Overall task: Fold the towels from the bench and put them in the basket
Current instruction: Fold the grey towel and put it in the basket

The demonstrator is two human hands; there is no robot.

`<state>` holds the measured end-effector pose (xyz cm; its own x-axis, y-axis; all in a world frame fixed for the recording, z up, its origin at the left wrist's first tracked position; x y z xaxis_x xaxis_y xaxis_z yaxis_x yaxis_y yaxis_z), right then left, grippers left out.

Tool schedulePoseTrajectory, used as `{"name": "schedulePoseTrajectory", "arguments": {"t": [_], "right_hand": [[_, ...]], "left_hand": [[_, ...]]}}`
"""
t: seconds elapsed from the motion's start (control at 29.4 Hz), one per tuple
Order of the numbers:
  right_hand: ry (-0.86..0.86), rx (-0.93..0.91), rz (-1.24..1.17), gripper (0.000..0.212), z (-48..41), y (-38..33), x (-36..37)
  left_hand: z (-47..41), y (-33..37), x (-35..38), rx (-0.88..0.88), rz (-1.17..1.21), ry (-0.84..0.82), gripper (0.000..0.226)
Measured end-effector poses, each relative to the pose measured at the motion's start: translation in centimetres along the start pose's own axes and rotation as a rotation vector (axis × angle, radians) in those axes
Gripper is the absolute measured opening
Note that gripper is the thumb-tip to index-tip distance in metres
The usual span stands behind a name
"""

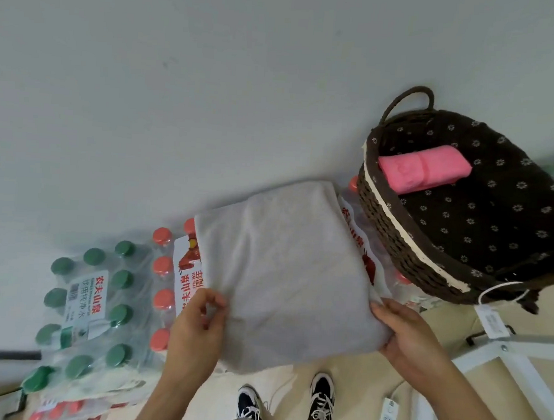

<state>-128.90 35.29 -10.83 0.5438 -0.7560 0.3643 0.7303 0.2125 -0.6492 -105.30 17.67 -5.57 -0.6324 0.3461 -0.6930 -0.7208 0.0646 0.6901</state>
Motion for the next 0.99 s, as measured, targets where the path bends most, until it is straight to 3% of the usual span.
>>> {"name": "schedulePoseTrajectory", "arguments": {"t": [0.1, 0.2, 0.31, 0.44, 0.58, 0.78, 0.88, 0.99], "right_hand": [[-0.027, 0.031, 0.286, 0.025, 0.7, 0.0, -0.9], [0.087, -0.069, 0.711, 0.017, 0.4, -0.4, -1.0], [0.184, -0.283, 1.024, 0.028, 0.3, -2.0, 1.1], [0.259, -0.607, 1.161, 0.040, -0.7, -5.2, 6.3], [0.252, -0.639, 1.316, 0.046, -4.6, -7.8, 9.9], [0.293, -0.744, 1.502, 0.048, -8.0, -9.9, 12.2], [0.178, -0.807, 1.641, 0.047, -9.1, -10.3, 13.0], [-0.033, -0.717, 1.804, 0.049, -9.9, -10.6, 14.4]], "left_hand": [[1.8, -2.1, -1.8, 0.025, -0.118, -0.130, 0.031], [2.1, -2.7, -2.6, 0.021, -0.242, -0.255, 0.022], [0.3, -1.3, -2.4, 0.154, -0.387, -0.057, 0.018], [-5.6, -0.4, -2.2, 0.236, -0.385, 0.191, 0.032], [-10.4, -0.8, -1.9, 0.151, -0.491, 0.128, 0.038], [-11.3, -0.9, -2.8, 0.077, -0.304, 0.131, 0.011], [-11.2, -0.9, -3.2, 0.044, -0.256, 0.108, 0.012], [-11.3, -0.3, -3.8, 0.011, -0.193, 0.053, 0.015]]}}
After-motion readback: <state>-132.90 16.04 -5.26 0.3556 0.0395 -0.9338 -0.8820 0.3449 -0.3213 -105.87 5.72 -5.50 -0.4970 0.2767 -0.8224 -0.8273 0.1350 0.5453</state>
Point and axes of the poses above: each hand's wrist, its own z-axis away from the middle knuckle, its own x-axis out of the palm, y = z × x, the point moved 1 cm from there along -z, towards the middle knuckle, and after that the axes turned 1 degree about x, right-handed, at the moved point
